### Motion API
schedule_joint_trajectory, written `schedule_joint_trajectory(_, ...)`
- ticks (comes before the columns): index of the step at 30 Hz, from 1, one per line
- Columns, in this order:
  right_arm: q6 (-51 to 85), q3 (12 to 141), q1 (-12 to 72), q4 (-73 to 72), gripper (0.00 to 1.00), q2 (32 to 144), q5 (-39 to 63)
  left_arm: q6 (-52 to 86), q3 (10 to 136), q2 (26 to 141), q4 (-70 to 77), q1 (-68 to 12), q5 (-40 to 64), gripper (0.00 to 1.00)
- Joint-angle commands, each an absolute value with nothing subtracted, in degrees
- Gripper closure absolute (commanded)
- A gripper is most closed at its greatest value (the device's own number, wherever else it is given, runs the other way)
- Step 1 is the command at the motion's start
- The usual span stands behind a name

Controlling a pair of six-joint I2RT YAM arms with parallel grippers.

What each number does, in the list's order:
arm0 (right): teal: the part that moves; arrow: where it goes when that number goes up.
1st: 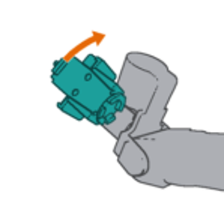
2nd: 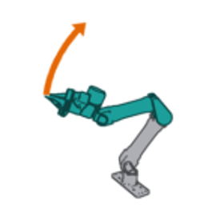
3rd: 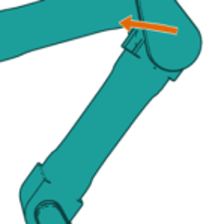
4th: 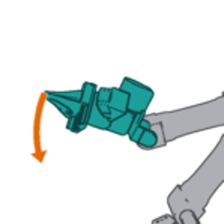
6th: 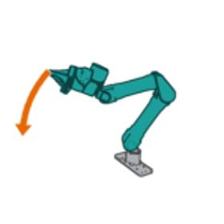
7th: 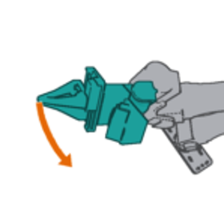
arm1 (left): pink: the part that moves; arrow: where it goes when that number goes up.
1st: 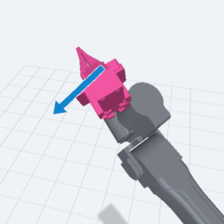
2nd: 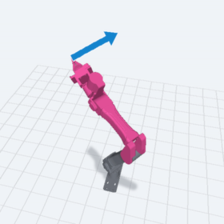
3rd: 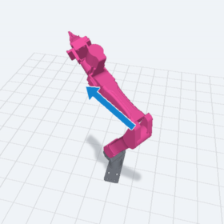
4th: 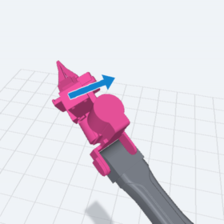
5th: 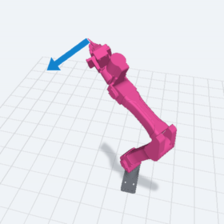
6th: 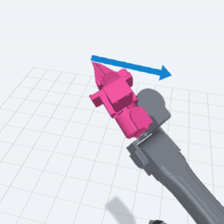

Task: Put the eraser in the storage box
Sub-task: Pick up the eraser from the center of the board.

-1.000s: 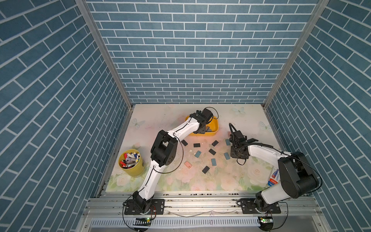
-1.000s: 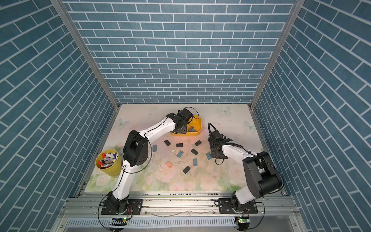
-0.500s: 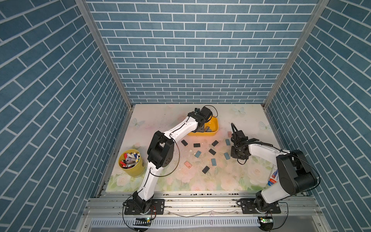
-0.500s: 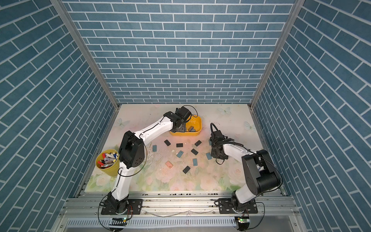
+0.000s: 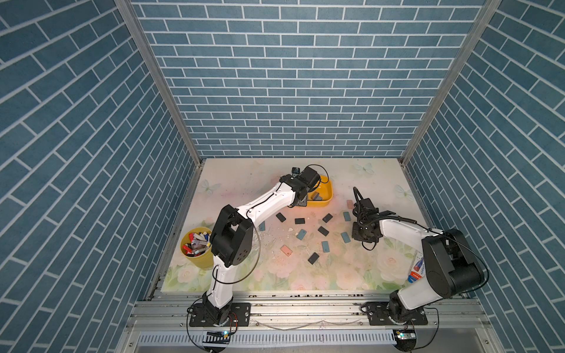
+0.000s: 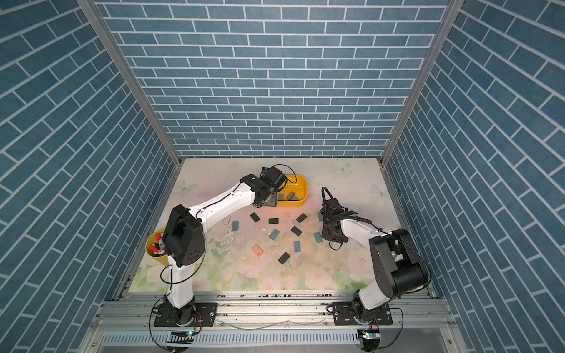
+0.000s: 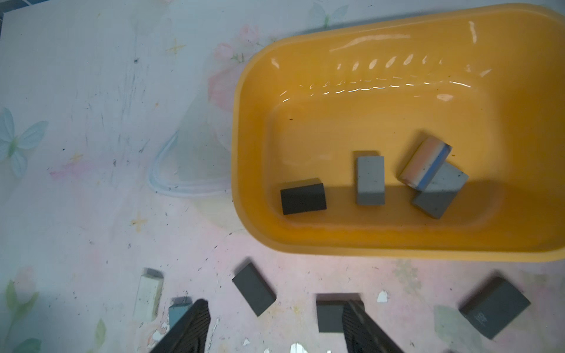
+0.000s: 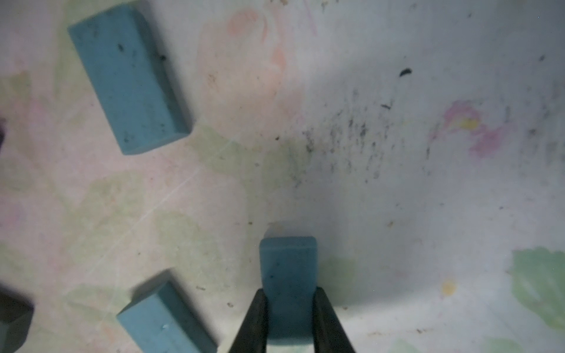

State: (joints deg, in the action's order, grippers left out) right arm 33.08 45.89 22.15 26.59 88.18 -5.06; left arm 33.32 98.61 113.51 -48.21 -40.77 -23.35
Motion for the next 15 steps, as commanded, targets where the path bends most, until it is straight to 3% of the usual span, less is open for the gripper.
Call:
schedule_joint_trajectory(1,34.29,45.80,22.15,26.91,0.81,86.55,-3.95,35.13,93.99,109.34,-46.30,-41.13,-24.18,0.27)
schedule_joint_trajectory(15,31.68,56.80,25.13,34.14,0.82,84.92,-4.40,39.11,72.69,97.62,-39.80,-41.40,-22.66,0.27)
